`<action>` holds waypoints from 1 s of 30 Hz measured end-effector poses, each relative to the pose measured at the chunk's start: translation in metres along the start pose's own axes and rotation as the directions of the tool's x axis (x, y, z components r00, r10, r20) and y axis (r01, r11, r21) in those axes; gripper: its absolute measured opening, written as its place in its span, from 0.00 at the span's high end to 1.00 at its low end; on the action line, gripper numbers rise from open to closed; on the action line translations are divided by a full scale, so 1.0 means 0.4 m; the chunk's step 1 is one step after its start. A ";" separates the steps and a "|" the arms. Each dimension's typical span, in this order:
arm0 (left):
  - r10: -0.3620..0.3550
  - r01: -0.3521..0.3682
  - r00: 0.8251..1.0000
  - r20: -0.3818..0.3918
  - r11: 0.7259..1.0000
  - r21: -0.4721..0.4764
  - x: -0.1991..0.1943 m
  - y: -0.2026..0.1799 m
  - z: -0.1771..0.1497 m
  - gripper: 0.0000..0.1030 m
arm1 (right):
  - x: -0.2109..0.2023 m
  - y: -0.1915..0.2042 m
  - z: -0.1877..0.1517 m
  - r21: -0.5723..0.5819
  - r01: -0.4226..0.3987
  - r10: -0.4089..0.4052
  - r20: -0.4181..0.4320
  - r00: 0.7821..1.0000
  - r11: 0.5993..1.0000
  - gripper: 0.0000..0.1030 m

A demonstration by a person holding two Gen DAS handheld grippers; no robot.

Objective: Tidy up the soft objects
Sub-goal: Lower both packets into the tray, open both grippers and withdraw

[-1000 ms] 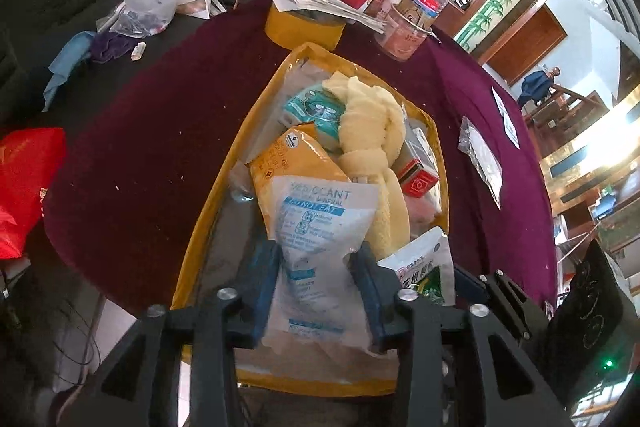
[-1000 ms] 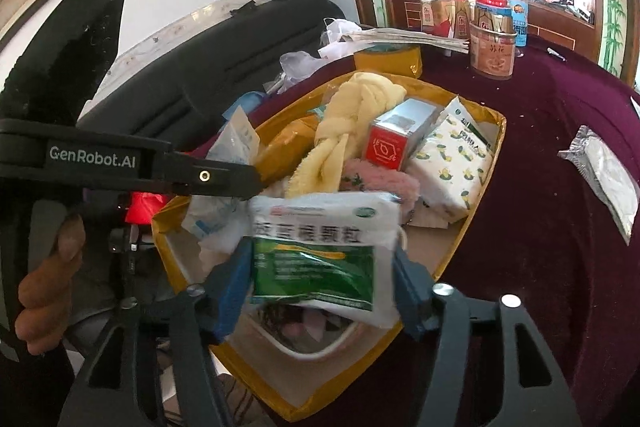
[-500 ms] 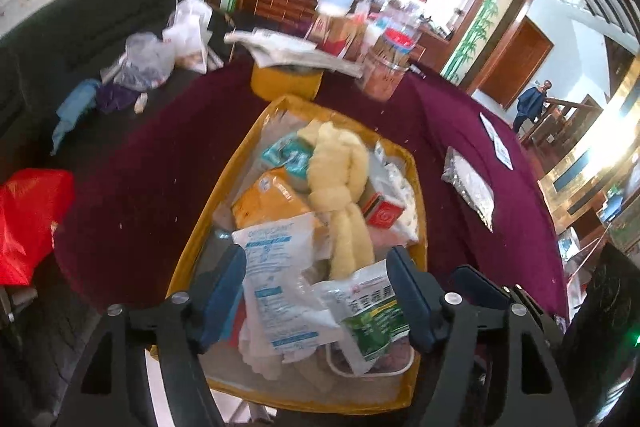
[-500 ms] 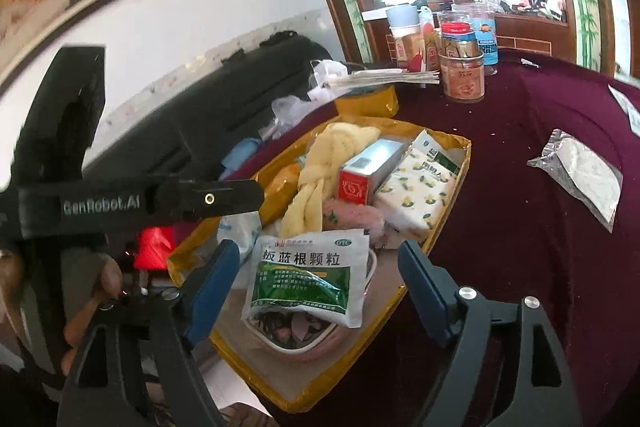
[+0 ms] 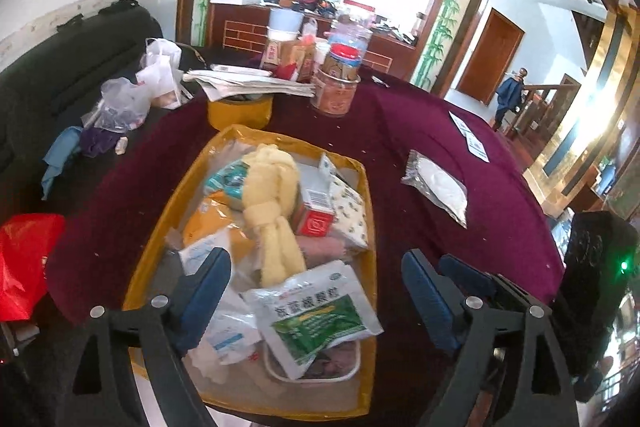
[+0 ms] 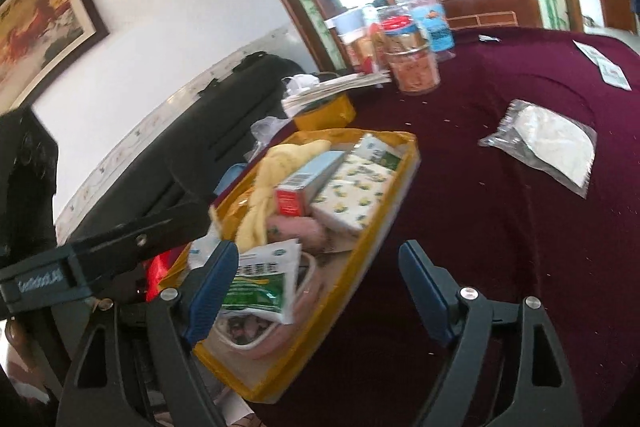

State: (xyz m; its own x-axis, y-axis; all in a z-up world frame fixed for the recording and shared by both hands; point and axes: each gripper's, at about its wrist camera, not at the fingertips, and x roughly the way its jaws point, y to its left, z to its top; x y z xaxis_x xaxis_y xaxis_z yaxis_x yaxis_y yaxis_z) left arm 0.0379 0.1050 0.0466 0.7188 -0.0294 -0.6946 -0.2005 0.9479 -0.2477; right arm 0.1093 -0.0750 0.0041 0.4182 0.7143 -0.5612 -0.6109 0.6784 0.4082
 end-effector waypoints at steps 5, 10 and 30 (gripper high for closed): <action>0.056 -0.056 0.998 -0.007 0.998 0.010 0.011 -0.013 -0.007 0.10 | -0.011 -0.059 0.005 0.071 0.008 -0.008 -0.008 1.000 0.997 0.20; 0.156 -0.156 0.988 0.010 0.986 0.058 0.007 -0.013 -0.010 0.09 | -0.004 -0.068 -0.006 0.097 0.033 -0.029 -0.038 0.999 0.995 0.20; 0.286 -0.287 0.958 0.031 0.957 0.047 0.007 0.041 -0.018 0.05 | 0.050 0.087 -0.055 -0.105 0.151 -0.162 -0.111 0.980 0.983 0.20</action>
State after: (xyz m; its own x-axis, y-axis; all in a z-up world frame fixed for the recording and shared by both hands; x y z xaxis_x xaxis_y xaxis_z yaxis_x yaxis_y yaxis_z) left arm 0.0318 0.1182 0.0359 0.6518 0.2525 -0.7151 -0.3671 0.9301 -0.0062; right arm 0.0817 -0.0408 -0.0087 0.4349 0.5711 -0.6962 -0.6076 0.7567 0.2412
